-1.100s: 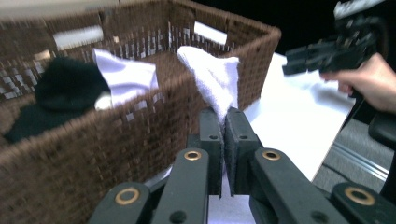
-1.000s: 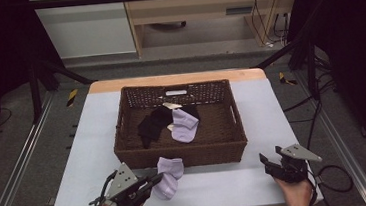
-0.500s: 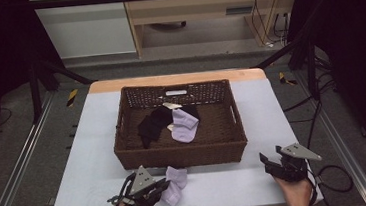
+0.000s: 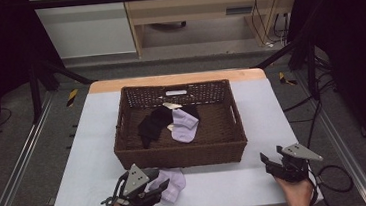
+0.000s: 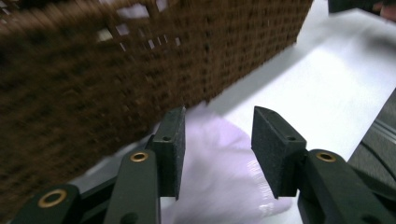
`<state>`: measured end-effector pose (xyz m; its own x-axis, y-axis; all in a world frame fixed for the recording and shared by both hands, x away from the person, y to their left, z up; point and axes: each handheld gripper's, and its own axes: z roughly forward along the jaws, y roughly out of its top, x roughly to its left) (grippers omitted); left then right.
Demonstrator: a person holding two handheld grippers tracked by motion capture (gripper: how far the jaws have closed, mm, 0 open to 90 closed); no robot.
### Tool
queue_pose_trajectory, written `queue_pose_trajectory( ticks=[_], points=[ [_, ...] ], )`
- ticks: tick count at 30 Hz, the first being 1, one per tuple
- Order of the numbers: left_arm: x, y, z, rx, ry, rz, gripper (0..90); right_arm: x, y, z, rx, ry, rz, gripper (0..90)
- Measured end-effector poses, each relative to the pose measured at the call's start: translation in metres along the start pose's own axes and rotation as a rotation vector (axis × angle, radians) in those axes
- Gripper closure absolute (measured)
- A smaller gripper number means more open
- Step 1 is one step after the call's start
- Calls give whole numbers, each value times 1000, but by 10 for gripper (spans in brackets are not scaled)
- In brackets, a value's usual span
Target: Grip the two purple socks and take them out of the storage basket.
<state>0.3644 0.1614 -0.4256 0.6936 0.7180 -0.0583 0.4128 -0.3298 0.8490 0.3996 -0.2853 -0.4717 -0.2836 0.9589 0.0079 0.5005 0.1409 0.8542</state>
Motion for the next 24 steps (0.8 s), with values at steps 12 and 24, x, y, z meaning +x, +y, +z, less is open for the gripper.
queue_pose_trajectory(
  ticks=[12,24],
  points=[
    [18,52,-20,-141,29,-30,522,0,1,1,0,-5,-2,352],
    [32,105,-4,-177,87,-5,529,0,1,2,0,-4,-4,367]
  ],
)
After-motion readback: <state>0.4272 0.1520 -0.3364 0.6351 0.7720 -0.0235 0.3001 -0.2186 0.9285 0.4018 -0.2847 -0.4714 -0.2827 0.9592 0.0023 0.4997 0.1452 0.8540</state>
